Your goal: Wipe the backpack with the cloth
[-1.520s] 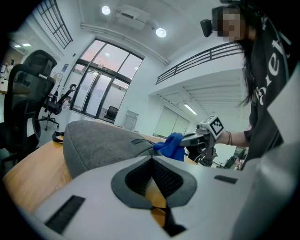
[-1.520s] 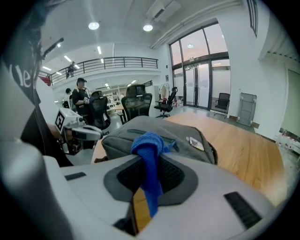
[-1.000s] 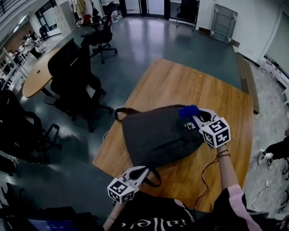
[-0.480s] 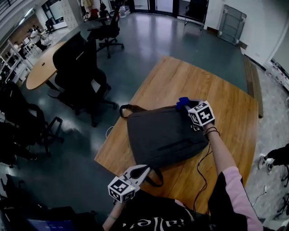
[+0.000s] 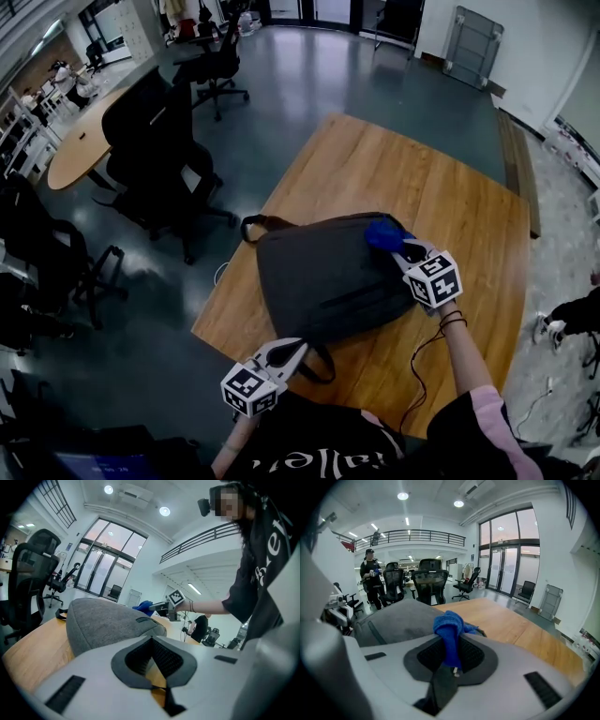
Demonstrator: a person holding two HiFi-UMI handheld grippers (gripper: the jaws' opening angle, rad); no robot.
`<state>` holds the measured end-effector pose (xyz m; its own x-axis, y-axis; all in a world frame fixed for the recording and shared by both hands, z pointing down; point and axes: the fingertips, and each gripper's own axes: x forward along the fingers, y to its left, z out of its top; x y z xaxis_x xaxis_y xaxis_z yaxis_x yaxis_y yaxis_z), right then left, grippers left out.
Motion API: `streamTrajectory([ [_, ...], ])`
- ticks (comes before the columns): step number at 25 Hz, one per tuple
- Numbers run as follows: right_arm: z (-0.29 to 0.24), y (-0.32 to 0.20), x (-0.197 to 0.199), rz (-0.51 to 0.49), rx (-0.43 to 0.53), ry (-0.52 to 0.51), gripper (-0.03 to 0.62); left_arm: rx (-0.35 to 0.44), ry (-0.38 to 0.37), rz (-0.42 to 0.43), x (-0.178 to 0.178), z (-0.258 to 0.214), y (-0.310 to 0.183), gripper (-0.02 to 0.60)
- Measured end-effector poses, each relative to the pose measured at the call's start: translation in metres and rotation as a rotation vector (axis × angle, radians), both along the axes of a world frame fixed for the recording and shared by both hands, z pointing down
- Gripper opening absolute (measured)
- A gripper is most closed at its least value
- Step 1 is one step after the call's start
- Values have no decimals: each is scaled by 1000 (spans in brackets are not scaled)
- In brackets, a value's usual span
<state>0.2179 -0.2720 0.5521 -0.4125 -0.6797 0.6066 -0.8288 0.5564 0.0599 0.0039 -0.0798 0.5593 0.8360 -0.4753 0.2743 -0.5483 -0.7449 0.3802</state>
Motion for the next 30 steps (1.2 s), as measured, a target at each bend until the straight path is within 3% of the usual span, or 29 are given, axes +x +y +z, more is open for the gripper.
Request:
streamTrajectory([
  [10,4,121,5,121,11,-84,54,7,10,74,16,-7,4,-5],
  [19,31,191,12,259,-84,-180,55,6,9,95,18,-4,7,-6],
  [23,22,185,21,256,-72,-166,55,3,8,89,17,-4,7,-6],
  [30,-45,112,59,226,98,-99,54,-9,10,65,12,-4,6,-5],
])
